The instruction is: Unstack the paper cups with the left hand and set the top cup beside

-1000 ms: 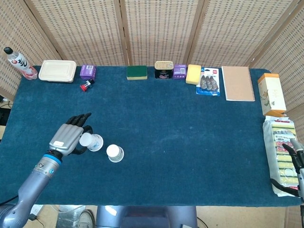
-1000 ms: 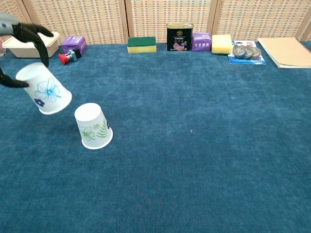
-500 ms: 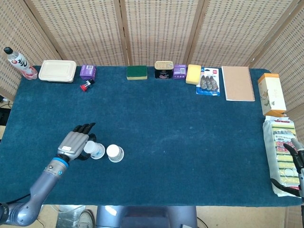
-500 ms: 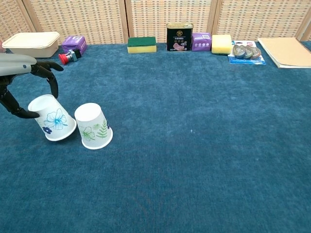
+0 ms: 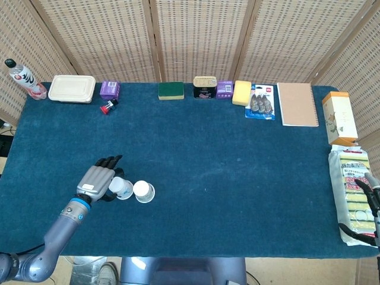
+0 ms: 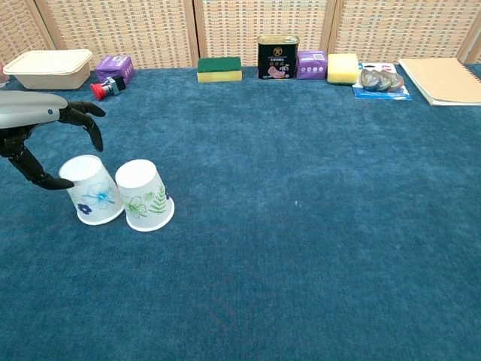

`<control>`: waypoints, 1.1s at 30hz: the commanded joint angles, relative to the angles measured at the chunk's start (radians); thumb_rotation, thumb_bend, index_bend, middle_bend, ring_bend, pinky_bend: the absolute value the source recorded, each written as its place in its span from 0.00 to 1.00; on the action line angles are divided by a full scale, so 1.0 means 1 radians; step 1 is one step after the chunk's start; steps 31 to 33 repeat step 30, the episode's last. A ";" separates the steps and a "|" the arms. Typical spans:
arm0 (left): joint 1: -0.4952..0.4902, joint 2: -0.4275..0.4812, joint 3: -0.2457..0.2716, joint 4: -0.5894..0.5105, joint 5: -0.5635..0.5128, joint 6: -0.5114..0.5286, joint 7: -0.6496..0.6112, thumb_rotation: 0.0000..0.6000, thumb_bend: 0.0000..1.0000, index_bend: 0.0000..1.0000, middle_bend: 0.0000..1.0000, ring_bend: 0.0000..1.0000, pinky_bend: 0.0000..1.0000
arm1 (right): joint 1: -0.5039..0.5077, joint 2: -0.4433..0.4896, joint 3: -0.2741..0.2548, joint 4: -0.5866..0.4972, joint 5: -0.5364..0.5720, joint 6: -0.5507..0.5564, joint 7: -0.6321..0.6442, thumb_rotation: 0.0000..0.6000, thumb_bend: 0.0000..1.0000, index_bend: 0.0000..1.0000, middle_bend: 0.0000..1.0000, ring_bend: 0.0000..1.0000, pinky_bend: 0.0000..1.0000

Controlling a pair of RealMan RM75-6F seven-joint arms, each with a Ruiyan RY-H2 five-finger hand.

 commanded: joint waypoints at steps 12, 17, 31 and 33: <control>0.090 0.122 0.010 -0.082 0.203 0.061 -0.155 1.00 0.16 0.00 0.00 0.00 0.08 | 0.000 0.002 -0.001 0.001 0.001 0.000 0.003 1.00 0.01 0.09 0.00 0.00 0.00; 0.272 0.173 0.100 -0.017 0.485 0.285 -0.276 1.00 0.15 0.00 0.00 0.00 0.08 | 0.000 0.001 0.001 -0.001 0.006 -0.001 0.000 1.00 0.01 0.09 0.00 0.00 0.00; 0.584 0.111 0.186 0.207 0.646 0.581 -0.505 1.00 0.14 0.00 0.00 0.00 0.08 | -0.008 -0.015 0.009 0.005 0.005 0.025 -0.020 1.00 0.01 0.04 0.00 0.00 0.00; 0.584 0.111 0.186 0.207 0.646 0.581 -0.505 1.00 0.14 0.00 0.00 0.00 0.08 | -0.008 -0.015 0.009 0.005 0.005 0.025 -0.020 1.00 0.01 0.04 0.00 0.00 0.00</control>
